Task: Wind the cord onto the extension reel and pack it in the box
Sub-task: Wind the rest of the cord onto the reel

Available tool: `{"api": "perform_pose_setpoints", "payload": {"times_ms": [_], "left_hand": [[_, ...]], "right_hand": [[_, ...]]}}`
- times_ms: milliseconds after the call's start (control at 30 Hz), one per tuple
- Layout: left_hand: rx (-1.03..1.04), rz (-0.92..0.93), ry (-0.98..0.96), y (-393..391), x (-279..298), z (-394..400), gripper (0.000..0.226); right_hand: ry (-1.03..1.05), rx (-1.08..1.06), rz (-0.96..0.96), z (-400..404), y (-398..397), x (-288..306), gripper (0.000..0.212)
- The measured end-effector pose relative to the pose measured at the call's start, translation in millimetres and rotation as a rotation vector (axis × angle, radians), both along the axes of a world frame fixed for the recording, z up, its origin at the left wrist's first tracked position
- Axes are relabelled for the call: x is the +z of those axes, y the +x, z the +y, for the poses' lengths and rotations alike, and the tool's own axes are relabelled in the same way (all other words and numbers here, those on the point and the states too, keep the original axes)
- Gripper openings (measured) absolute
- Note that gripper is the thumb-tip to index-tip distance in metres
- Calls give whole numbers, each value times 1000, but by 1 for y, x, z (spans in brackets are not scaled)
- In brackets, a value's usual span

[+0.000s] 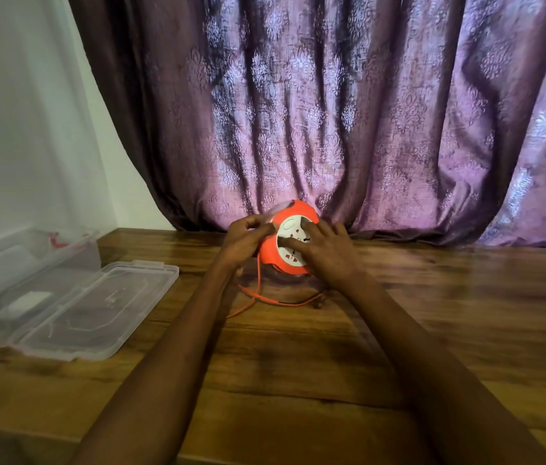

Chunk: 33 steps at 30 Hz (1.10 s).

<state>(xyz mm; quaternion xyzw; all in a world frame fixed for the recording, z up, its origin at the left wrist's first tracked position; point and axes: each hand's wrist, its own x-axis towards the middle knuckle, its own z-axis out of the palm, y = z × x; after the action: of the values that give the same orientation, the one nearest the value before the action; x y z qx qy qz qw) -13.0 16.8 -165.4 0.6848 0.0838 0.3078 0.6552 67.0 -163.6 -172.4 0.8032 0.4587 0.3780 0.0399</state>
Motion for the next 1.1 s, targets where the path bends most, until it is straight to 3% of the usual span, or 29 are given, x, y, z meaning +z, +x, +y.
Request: {"api": "perform_pose_setpoints", "payload": {"times_ms": [133, 200, 300, 367, 500, 633, 733, 800, 933, 1100], "left_hand": [[-10, -18, 4, -1, 3, -10, 32], [-25, -24, 10, -1, 3, -17, 33], [-42, -42, 35, -1, 3, -24, 35], [-41, -37, 45, 0, 0, -24, 34], [-41, -13, 42, 0, -5, -19, 24], [33, -20, -64, 2, -3, -15, 21], [100, -51, -178, 2, -1, -11, 24], [125, -84, -258, 1, -1, -7, 25], [109, -126, -381, -4, -1, 4, 8], [124, -127, -436, -6, 0, 8, 7]], "right_hand": [[160, -88, 116, 0, -3, 0, 61], [340, -141, 348, 2, -4, 3, 66], [695, -77, 847, 4, -6, 8, 76], [768, -49, 1003, 6, -5, 7, 82], [740, -60, 953, 9, -7, -4, 86], [693, 34, 932, 7, -4, -1, 62], [708, 81, 732, 11, -15, 0, 43], [725, 166, 631, 15, -22, -1, 37], [522, 327, 556, 23, -28, -5, 32], [510, 334, 509, 27, -22, -13, 18]]}}
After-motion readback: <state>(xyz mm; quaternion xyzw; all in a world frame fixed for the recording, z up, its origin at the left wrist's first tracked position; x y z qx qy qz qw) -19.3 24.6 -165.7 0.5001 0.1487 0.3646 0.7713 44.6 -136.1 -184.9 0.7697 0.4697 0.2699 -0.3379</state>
